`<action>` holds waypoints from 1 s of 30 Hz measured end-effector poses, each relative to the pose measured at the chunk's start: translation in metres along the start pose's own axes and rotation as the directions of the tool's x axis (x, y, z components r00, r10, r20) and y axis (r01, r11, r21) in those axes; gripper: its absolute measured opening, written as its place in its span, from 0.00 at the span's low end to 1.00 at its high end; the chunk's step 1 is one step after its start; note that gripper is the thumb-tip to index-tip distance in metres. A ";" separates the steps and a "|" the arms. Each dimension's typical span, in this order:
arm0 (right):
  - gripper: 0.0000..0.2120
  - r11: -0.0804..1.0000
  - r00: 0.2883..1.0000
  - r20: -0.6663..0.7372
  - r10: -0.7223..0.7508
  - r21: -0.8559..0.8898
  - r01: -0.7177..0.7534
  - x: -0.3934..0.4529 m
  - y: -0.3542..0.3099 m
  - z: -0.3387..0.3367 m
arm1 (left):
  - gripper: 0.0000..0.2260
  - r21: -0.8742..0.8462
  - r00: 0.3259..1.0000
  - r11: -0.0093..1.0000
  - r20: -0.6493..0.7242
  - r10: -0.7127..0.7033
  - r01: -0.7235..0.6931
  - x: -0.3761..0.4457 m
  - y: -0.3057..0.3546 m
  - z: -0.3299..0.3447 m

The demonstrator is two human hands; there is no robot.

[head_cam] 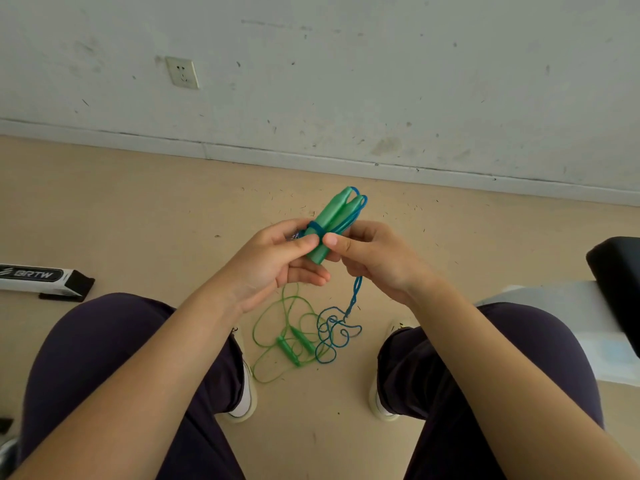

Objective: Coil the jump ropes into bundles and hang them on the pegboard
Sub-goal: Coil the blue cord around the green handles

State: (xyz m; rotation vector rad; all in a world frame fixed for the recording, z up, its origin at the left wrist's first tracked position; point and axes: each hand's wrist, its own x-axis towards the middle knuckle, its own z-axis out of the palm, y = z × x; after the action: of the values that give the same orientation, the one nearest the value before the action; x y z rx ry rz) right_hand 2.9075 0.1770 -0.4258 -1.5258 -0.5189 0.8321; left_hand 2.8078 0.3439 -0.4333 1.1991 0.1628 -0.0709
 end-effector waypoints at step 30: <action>0.09 0.753 0.935 -0.109 -0.337 -0.628 0.198 -0.006 -0.006 -0.002 | 0.16 0.580 0.990 0.808 0.022 -0.142 0.104 0.005 -0.008 -0.002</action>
State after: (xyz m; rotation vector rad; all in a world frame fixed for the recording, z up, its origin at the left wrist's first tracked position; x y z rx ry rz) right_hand 2.9058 0.1723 -0.4186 -2.0410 -0.8808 0.2572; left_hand 2.8115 0.3436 -0.4422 1.7965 0.1679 -0.2908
